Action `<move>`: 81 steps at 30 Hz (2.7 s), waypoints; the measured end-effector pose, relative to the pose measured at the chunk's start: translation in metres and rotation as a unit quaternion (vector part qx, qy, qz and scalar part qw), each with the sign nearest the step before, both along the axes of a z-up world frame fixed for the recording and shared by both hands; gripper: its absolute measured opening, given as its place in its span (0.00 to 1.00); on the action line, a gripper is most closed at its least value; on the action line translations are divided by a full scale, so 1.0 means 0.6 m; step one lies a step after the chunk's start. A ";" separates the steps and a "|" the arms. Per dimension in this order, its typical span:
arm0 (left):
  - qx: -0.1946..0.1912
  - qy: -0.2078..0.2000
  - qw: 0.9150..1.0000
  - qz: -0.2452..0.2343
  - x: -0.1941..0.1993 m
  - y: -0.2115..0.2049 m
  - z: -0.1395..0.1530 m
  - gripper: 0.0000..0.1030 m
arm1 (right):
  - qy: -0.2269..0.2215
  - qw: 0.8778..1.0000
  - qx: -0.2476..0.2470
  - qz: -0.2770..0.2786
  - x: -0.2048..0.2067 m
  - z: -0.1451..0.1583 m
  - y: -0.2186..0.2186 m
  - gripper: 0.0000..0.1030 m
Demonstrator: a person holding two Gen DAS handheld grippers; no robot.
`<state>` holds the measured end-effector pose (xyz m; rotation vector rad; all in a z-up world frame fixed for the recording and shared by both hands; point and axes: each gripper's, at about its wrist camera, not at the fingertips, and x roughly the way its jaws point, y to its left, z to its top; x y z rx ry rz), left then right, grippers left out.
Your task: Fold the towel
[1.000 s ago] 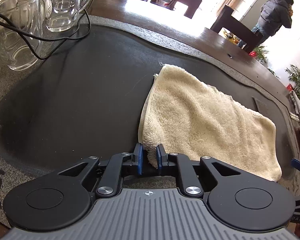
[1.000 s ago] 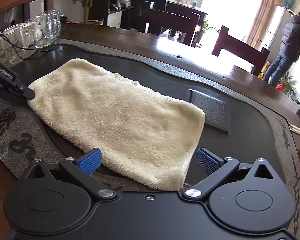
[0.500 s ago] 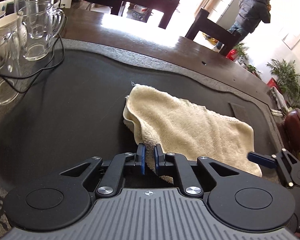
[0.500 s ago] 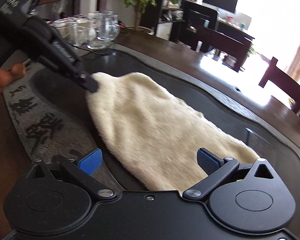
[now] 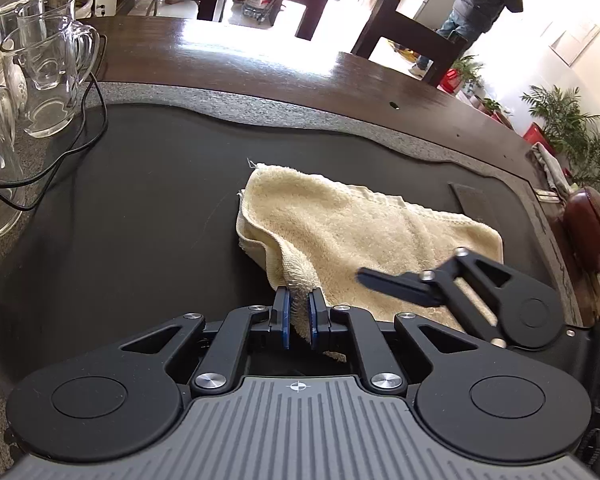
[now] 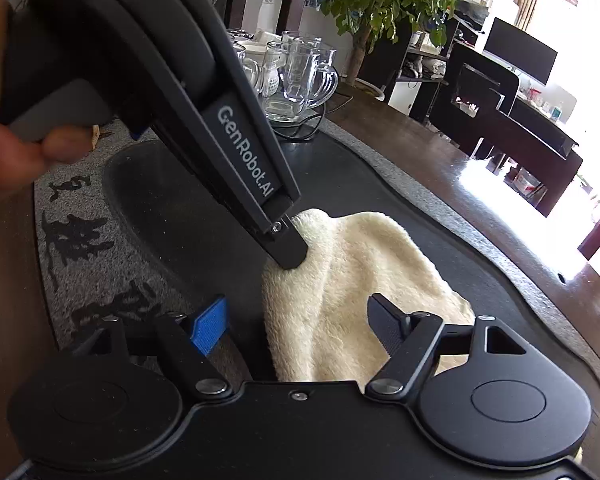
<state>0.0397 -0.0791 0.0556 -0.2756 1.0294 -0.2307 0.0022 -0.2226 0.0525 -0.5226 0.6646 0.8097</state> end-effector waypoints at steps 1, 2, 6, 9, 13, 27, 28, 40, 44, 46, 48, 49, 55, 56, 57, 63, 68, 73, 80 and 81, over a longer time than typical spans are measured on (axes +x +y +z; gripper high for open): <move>-0.001 0.001 1.000 -0.001 0.001 0.001 -0.001 0.09 | 0.003 1.000 0.000 0.001 0.005 -0.003 0.004 0.51; -0.002 0.002 1.000 -0.002 0.001 0.002 -0.001 0.09 | 0.006 1.000 0.000 0.000 0.010 -0.006 0.008 0.50; -0.002 0.005 1.000 -0.008 0.003 0.007 0.000 0.10 | 0.007 1.000 0.012 -0.006 0.020 -0.006 0.012 0.22; -0.003 0.004 1.000 -0.010 0.006 0.013 0.007 0.11 | 0.008 1.000 0.013 -0.007 0.022 -0.007 0.014 0.15; 0.001 -0.009 1.000 -0.005 0.009 0.025 0.021 0.23 | 0.016 0.999 0.024 -0.021 0.025 -0.003 0.010 0.12; -0.065 0.036 0.995 0.063 0.078 0.057 -0.005 0.47 | 0.022 0.997 0.050 -0.045 0.023 0.012 -0.008 0.12; -0.066 0.038 0.995 0.065 0.085 0.057 -0.007 0.51 | 0.022 0.997 0.051 -0.045 0.022 0.012 -0.008 0.12; -0.108 0.094 0.984 0.105 0.129 0.064 -0.055 0.51 | 0.016 0.997 0.064 -0.049 0.017 0.024 -0.010 0.12; -0.128 0.093 0.981 0.116 0.133 0.064 -0.061 0.51 | 0.014 0.996 0.069 -0.053 0.013 0.029 -0.014 0.12; -0.134 0.092 0.979 0.121 0.136 0.064 -0.064 0.51 | 0.016 0.996 0.072 -0.057 0.012 0.032 -0.017 0.12; -0.142 0.093 0.977 0.127 0.138 0.064 -0.069 0.51 | 0.018 0.995 0.074 -0.058 0.010 0.035 -0.019 0.12; -0.144 0.094 0.976 0.130 0.139 0.063 -0.072 0.51 | 0.018 0.995 0.074 -0.059 0.008 0.036 -0.019 0.12; -0.147 0.095 0.977 0.126 0.146 0.060 -0.083 0.29 | 0.018 0.995 0.073 -0.061 0.001 0.041 -0.022 0.12; -0.147 0.097 0.976 0.125 0.147 0.061 -0.085 0.19 | 0.018 0.995 0.073 -0.063 0.000 0.042 -0.022 0.12; -0.149 0.099 0.976 0.125 0.148 0.062 -0.087 0.15 | 0.019 0.995 0.073 -0.065 -0.002 0.044 -0.022 0.12; -0.157 0.090 0.975 0.125 0.149 0.070 -0.083 0.07 | 0.026 0.994 0.071 -0.077 -0.006 0.052 -0.022 0.12; -0.159 0.075 0.976 0.126 0.149 0.070 -0.069 0.07 | 0.034 0.991 0.079 -0.101 -0.006 0.066 -0.025 0.12; -0.139 0.045 0.983 0.111 0.150 0.039 -0.039 0.06 | 0.025 0.988 0.094 -0.117 -0.018 0.074 -0.041 0.12; -0.115 0.018 0.988 0.104 0.140 -0.012 -0.004 0.06 | 0.023 0.985 0.109 -0.130 -0.026 0.077 -0.082 0.08; -0.112 0.017 0.988 0.104 0.140 -0.019 0.000 0.06 | 0.030 0.984 0.115 -0.129 -0.024 0.075 -0.088 0.10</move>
